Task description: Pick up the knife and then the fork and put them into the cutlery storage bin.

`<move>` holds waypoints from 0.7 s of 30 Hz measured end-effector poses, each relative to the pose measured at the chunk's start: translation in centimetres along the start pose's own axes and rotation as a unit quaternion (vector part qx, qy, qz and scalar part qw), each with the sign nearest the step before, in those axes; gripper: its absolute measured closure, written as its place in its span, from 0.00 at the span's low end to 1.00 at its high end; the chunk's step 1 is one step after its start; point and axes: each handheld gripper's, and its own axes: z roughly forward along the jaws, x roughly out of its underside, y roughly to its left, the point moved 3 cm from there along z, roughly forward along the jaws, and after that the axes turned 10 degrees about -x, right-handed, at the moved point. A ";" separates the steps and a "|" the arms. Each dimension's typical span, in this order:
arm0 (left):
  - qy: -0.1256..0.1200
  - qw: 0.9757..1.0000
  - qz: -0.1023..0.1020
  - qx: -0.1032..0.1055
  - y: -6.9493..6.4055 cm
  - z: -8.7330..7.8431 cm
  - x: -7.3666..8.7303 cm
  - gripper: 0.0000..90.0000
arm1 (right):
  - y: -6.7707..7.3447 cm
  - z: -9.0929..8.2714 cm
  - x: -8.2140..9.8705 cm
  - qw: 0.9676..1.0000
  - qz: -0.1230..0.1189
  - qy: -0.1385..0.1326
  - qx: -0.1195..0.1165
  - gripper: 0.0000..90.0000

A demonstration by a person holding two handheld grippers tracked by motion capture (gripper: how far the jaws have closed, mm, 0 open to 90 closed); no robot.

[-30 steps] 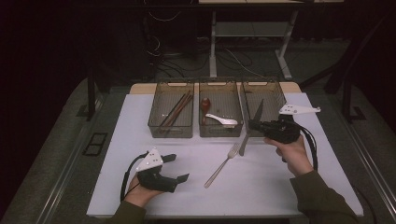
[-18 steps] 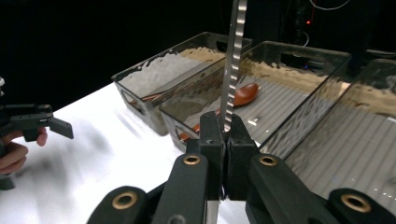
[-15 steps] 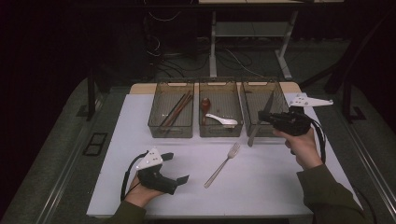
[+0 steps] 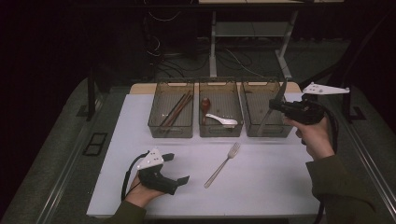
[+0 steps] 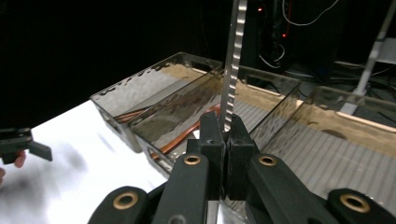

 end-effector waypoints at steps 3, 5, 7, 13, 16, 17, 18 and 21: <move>0.003 1.000 0.001 0.001 -0.1 0.1 0.1 0.00 | -0.5 -0.3 -0.6 1.000 -0.001 -0.003 0.009 0.98; 0.007 1.000 0.004 0.003 -0.2 0.2 0.1 0.00 | -0.7 -0.5 -1.0 1.000 -0.003 -0.004 0.015 0.98; 0.007 1.000 0.004 0.003 -0.2 0.2 0.1 0.00 | -1.0 -0.7 -1.5 1.000 -0.002 -0.007 0.020 0.98; 0.007 1.000 0.001 0.004 -0.2 0.2 0.1 0.00 | -2.1 -1.1 -2.6 0.999 -0.005 -0.008 0.041 0.98; 0.009 1.000 0.003 0.004 -0.3 0.3 0.1 0.00 | -3.0 -1.2 -3.0 0.998 -0.005 -0.003 0.055 0.98; 0.008 1.000 0.003 0.004 -0.3 0.3 0.1 0.00 | -3.3 -1.2 -3.0 0.998 -0.004 -0.001 0.061 0.98; 0.008 1.000 0.003 0.004 -0.3 0.3 0.1 0.00 | -3.7 -1.1 -3.0 0.998 -0.002 0.002 0.067 0.98; 0.008 1.000 0.004 0.005 -0.3 0.3 0.1 0.00 | -4.9 -1.0 -2.7 0.997 0.006 0.009 0.079 0.98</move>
